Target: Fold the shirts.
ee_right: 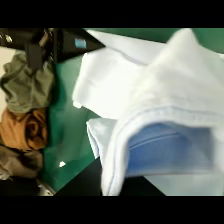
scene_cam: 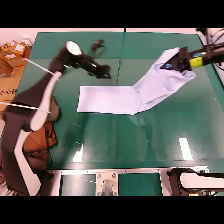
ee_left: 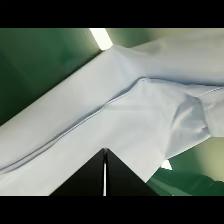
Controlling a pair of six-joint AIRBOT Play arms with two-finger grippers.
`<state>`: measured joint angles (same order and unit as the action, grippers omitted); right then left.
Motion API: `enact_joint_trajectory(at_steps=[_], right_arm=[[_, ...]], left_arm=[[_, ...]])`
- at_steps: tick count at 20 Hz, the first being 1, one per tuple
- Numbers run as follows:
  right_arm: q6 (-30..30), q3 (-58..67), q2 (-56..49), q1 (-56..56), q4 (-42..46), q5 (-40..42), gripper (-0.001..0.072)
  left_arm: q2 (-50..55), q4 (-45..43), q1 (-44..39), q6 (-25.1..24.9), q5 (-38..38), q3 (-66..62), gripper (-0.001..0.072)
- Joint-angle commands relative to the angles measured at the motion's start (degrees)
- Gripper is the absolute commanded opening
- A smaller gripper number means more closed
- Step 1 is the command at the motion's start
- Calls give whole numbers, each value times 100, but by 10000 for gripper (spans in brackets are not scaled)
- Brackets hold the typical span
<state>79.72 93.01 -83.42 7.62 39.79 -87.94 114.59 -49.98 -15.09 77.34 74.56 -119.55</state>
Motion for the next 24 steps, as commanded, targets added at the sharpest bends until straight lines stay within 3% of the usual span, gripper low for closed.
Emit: enact_joint_trajectory(at_steps=[1, 4, 7, 8, 10, 11, 12, 13, 15, 16, 20, 24], right_arm=[[695, -2, -280, -1062, -59, 769, 14], [953, -2, -920, -2465, -59, 2065, 14], [1027, 0, -1969, -3823, -151, 4170, 15], [1023, 15, -2361, -4179, -356, 4675, 89], [807, 144, -2949, -4586, -780, 4811, 417], [811, 151, -3058, -4649, -796, 4741, 445], [809, 151, -3077, -4631, -778, 4636, 441], [809, 153, -3045, -4524, -782, 4551, 389], [804, 153, -2924, -4105, -780, 4214, 67], [660, 153, -2855, -3807, -772, 3934, 14], [511, 90, -2396, -2476, -361, 2793, 14], [511, -1309, -1047, -1250, 695, 2691, 28]], left_arm=[[-457, -223, 859, 76, 651, -111, 26], [-590, -216, 1235, 59, 940, -44, 26], [-588, -264, 1392, 4, 1082, -39, 26], [-588, -271, 1394, 7, 1088, -39, 26], [-586, -282, 1392, -39, 1161, -39, 26], [-586, -282, 1392, -114, 1161, -39, 26], [-586, -289, 1392, -136, 1161, -39, 26], [-586, -337, 1392, -136, 1161, -39, 26], [-586, -404, 1392, -138, 1152, -39, 26], [-586, -407, 1392, -138, 1137, -39, 26], [-586, -697, 1392, -133, 1117, -39, 26], [-584, -1311, 1392, -83, 1143, -39, 26]])
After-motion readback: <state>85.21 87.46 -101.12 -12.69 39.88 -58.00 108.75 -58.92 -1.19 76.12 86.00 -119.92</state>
